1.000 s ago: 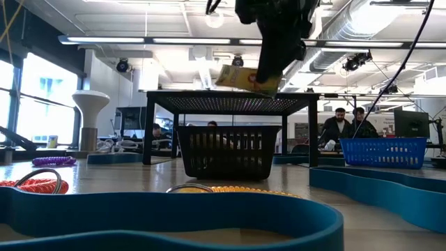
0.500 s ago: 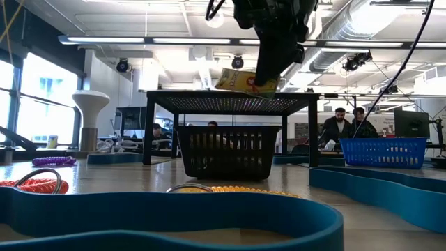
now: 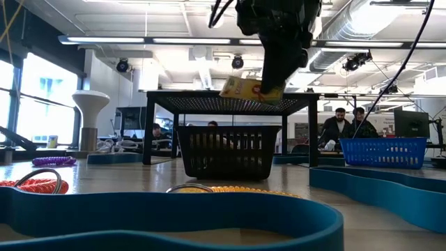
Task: Pick & Place Office Desk Supplies
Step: Put the yellow crayon box into the black bin
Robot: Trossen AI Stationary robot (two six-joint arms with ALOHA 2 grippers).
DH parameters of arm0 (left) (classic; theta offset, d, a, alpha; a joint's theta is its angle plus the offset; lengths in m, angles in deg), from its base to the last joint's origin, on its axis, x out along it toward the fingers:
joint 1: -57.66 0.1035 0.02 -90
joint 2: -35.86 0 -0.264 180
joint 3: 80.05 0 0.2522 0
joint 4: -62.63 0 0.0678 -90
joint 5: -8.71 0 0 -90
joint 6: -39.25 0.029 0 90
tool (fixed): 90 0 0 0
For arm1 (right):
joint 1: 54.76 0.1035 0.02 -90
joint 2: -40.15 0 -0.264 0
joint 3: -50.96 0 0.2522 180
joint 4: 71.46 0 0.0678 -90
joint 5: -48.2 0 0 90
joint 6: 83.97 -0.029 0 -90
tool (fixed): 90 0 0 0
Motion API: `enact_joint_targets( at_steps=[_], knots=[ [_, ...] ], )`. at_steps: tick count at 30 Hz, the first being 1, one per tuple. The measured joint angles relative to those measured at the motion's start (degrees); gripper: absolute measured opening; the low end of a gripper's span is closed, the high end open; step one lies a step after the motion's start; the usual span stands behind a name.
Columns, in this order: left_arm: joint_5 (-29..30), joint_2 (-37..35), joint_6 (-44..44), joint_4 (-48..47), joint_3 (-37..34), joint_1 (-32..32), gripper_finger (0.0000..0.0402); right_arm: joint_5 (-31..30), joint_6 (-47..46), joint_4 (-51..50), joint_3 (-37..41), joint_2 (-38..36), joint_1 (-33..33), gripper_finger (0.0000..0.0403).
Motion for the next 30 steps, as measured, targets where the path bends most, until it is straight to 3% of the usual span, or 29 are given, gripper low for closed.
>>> enact_joint_targets(
  at_steps=[16,30],
  knots=[
    [-0.07,0.0,-4.01,-1.79,0.0,-0.27,0.0191,-0.05,0.02,1.05,0.6,-0.02,0.0,0.005],
    [0.98,-0.02,-1.67,-5.31,0.0,-6.25,0.0191,-1.3,0.02,2.55,0.87,-0.05,0.0,0.005]
  ],
)
